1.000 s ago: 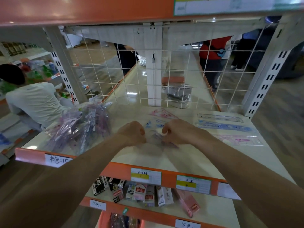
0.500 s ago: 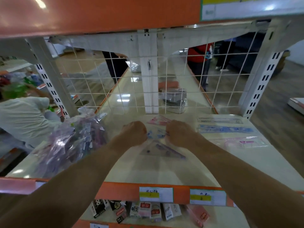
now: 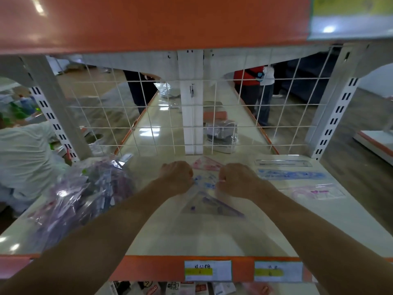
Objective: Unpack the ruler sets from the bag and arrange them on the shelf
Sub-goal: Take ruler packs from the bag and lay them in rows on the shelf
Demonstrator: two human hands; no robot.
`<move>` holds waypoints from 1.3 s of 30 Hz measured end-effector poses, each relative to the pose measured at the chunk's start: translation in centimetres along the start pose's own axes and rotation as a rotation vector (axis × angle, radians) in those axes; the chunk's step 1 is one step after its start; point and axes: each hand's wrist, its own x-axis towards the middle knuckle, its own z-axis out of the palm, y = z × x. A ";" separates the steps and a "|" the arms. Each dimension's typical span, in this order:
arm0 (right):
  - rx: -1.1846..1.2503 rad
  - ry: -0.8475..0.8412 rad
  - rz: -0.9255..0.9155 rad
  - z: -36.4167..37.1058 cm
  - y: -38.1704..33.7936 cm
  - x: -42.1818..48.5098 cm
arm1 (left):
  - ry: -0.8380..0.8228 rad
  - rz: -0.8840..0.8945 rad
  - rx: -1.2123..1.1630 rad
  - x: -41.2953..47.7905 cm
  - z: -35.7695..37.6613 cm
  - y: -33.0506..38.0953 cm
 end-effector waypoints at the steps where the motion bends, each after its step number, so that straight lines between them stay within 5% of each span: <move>1: 0.011 0.028 0.004 -0.3 0.2 0.5 | 0.007 0.001 0.015 0.2 -0.3 -0.2; 11: -0.093 0.041 0.023 0.6 1.5 3.7 | -0.195 0.115 0.219 2.7 0.5 -0.2; 25: -0.106 0.057 0.055 0.8 1.0 3.7 | -0.293 0.074 0.195 3.2 -0.1 0.7; 33: 0.019 0.078 -0.096 -2.2 -1.4 0.6 | -0.080 0.047 -0.055 -1.6 -4.5 -2.8; 39: 0.033 0.017 -0.379 -2.2 -8.0 -2.7 | 0.001 -0.063 -0.111 -8.0 -8.6 -7.1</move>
